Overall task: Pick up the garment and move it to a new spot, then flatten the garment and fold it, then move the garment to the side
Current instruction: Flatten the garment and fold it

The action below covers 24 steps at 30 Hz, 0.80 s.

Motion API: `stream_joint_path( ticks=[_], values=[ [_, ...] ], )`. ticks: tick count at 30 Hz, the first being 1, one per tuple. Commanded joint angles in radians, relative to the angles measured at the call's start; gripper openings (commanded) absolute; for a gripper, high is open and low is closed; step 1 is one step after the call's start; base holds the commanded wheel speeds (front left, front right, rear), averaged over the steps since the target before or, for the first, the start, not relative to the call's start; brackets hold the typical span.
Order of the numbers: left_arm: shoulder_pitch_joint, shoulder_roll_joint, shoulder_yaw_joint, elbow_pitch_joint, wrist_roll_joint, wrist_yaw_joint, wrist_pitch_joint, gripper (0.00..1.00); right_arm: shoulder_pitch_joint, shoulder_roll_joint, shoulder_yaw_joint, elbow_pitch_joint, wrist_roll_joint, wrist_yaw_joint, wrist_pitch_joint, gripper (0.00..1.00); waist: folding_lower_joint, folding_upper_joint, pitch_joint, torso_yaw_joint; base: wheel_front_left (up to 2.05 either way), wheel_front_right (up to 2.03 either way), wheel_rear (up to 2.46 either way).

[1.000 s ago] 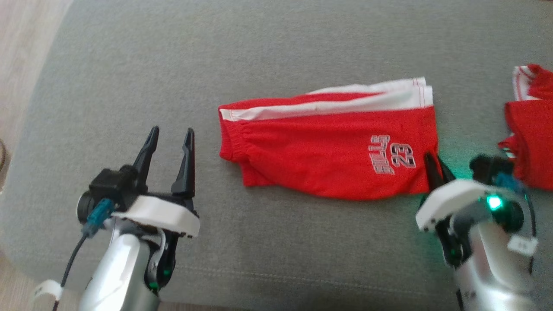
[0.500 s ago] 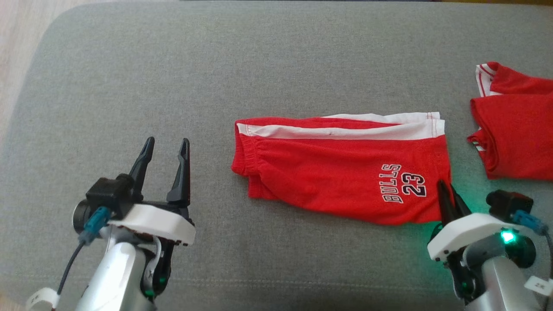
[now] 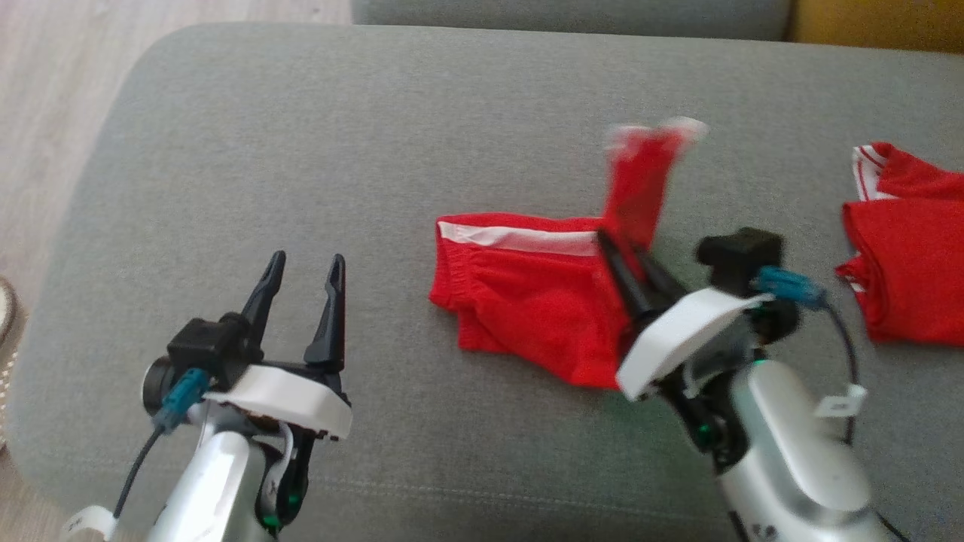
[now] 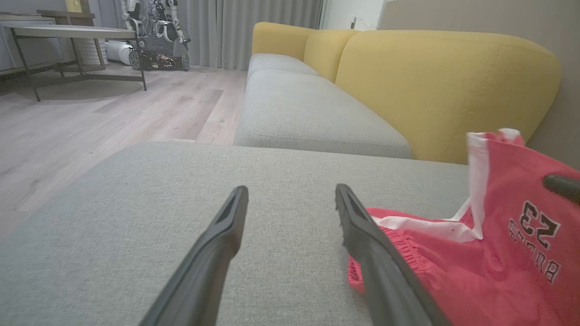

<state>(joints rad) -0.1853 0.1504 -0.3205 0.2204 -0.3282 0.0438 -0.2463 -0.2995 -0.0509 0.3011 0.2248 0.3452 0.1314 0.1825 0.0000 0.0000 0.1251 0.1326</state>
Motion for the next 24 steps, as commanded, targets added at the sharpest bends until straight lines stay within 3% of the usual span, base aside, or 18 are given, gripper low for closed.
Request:
stream_joint_path(
  ticks=[1,10,17,19,24],
  values=[
    [-0.026,0.012,0.026,-0.027,-0.004,0.000,0.001,1.00,-0.042,0.001,0.059,-0.025,0.033,-0.001,-0.003,0.00,0.0000,0.0000,-0.007,0.021,0.00,0.00,0.00],
    [-0.027,0.004,0.013,-0.015,-0.011,-0.001,-0.001,1.00,-0.100,0.001,0.318,0.160,0.206,-0.001,-0.067,0.00,0.0000,0.0000,0.010,0.076,0.00,0.00,0.00],
    [-0.031,0.004,0.017,-0.007,-0.017,0.001,-0.004,1.00,-0.137,0.001,0.406,0.256,0.262,-0.001,-0.116,0.02,0.0000,0.0000,0.027,0.072,0.00,0.00,0.00],
    [-0.033,0.005,0.021,-0.004,-0.019,0.003,-0.006,1.00,-0.161,0.001,0.436,0.263,0.275,-0.001,-0.151,1.00,0.0000,0.0000,0.030,0.060,0.00,0.00,0.00],
    [-0.034,0.014,0.026,-0.001,-0.019,0.006,-0.008,1.00,-0.198,0.001,0.448,0.210,0.245,-0.001,-0.236,1.00,0.0000,0.0000,0.027,0.030,0.00,0.00,0.00]
  ],
)
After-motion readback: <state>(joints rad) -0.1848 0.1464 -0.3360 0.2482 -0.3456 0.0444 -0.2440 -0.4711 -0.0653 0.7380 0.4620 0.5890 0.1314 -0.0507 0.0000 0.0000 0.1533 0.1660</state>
